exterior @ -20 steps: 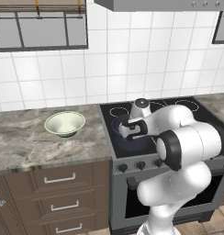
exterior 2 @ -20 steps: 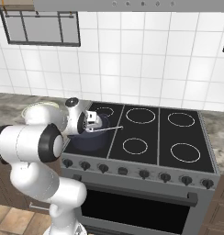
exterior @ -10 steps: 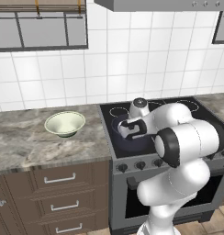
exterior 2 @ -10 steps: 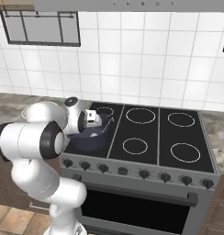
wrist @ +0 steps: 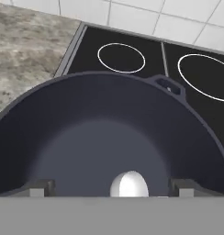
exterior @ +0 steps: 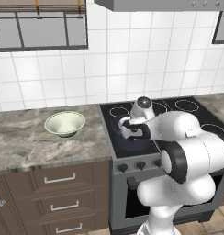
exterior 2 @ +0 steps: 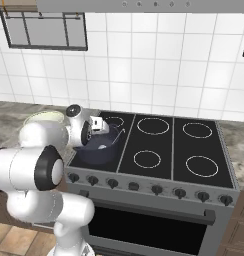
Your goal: Open the cabinet and move the ladle to the pot. Then close the cabinet.
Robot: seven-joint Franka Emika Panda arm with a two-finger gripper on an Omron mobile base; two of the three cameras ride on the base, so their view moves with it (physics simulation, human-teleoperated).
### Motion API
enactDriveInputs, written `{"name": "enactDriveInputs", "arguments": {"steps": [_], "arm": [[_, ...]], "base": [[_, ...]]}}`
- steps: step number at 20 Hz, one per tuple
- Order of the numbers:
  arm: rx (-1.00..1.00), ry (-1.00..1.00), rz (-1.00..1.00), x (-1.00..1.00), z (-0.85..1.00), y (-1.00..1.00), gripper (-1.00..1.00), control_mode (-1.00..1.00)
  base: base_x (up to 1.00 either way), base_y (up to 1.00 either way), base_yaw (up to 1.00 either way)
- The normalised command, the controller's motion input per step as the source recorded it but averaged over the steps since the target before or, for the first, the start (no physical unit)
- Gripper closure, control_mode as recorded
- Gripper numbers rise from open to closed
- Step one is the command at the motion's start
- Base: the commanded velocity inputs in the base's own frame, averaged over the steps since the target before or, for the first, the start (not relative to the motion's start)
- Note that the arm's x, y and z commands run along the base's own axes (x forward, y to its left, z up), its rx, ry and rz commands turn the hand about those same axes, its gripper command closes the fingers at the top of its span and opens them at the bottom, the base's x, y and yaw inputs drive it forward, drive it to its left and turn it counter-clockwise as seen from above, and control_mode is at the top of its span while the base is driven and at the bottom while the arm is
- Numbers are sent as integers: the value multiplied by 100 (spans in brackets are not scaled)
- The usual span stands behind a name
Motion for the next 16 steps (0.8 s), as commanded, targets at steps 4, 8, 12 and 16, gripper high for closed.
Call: {"name": "enactDriveInputs", "arguments": {"steps": [4, 8, 12, 16], "arm": [[9, -17, 0, -75, 99, -17, -100, -100], [14, -13, -1, -89, 98, -36, -100, -100], [14, -4, -6, -97, 88, -40, -100, -100], [11, 0, -13, -96, 85, -24, -100, -100]], "base": [[0, 0, 0], [0, 0, 0], [0, 0, 0], [0, 0, 0]]}}
